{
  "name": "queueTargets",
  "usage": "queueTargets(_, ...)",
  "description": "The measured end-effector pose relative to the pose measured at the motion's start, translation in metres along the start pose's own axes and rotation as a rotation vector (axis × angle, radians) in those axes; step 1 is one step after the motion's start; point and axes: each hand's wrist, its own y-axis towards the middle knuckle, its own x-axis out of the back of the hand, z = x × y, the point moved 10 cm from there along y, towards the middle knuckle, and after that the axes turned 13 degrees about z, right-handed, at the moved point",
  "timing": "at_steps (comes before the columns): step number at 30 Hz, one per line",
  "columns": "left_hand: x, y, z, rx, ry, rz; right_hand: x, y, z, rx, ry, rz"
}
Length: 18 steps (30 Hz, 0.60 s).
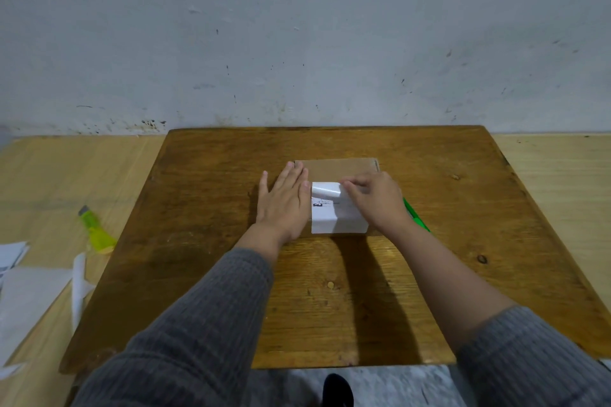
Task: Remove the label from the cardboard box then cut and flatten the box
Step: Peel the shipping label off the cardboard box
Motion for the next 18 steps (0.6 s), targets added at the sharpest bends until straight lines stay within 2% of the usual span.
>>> queueTargets(4, 0.024, 0.001, -0.005, -0.063, -0.003, -0.154, -0.001, 0.004, 0.006, 0.054, -0.045, 0.0)
queueTargets(8, 0.012, 0.015, -0.01, -0.2, 0.068, -0.001, -0.005, 0.013, 0.006, 0.1, -0.05, 0.08)
queueTargets(12, -0.002, 0.02, -0.004, -0.272, 0.33, 0.135, -0.003, 0.024, 0.001, 0.078, -0.224, 0.164)
queueTargets(15, -0.005, 0.022, -0.005, -0.298, 0.449, 0.18, -0.004, 0.027, 0.004, 0.077, -0.267, 0.189)
queueTargets(18, -0.005, 0.023, -0.006, -0.304, 0.453, 0.172, -0.003, 0.025, 0.014, 0.11, -0.331, 0.171)
